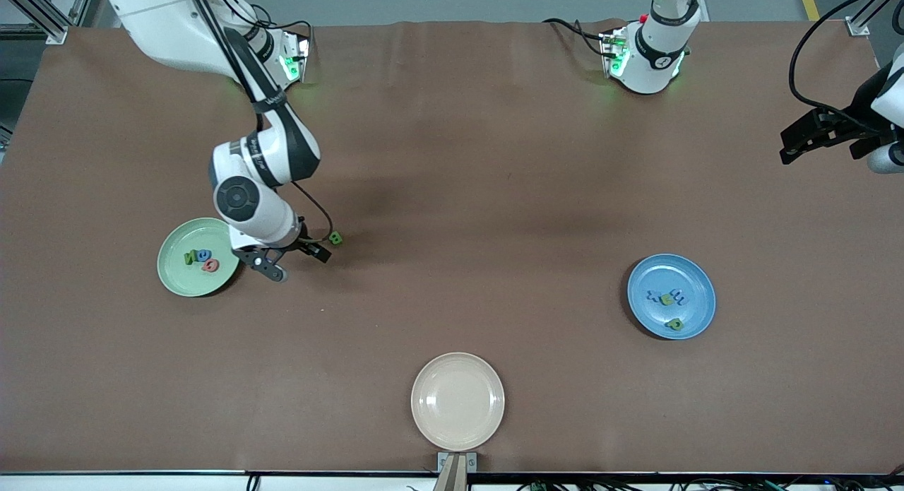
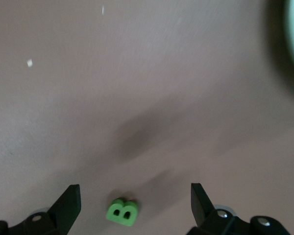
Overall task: Sort upper and lower case letters into plates
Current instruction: 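Grasp the green B with the right gripper and lift it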
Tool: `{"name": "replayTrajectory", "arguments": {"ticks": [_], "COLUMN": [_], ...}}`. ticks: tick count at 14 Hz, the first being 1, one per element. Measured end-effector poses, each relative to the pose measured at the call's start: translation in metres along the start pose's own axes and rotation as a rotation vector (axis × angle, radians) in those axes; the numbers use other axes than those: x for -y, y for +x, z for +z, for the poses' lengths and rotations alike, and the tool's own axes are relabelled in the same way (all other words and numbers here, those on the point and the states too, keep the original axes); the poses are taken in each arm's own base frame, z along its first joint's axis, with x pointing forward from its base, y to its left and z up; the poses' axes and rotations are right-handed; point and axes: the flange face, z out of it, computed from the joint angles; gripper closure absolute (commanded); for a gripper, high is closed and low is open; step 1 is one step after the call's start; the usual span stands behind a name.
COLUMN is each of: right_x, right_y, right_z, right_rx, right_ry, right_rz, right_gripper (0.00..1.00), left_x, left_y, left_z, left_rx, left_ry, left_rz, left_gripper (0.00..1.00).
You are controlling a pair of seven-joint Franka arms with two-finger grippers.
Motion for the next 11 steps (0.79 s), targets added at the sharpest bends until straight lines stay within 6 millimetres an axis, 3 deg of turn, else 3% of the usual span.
{"name": "replayTrajectory", "arguments": {"ticks": [4, 11], "right_x": [0.025, 0.020], "right_y": [-0.037, -0.038], "right_z": [0.007, 0.031], "right_rx": [-0.004, 0.015], "right_ry": [-0.007, -0.042], "right_rz": [0.001, 0.008], "right_gripper": [0.00, 0.04], "left_x": [0.000, 0.006], "left_y": [0.001, 0.004], "left_z": [0.000, -0.002], "left_rx": [-0.005, -0.031], "left_ry": [-0.001, -0.003], "left_rz": [-0.001, -0.011], "left_gripper": [0.00, 0.00]}}
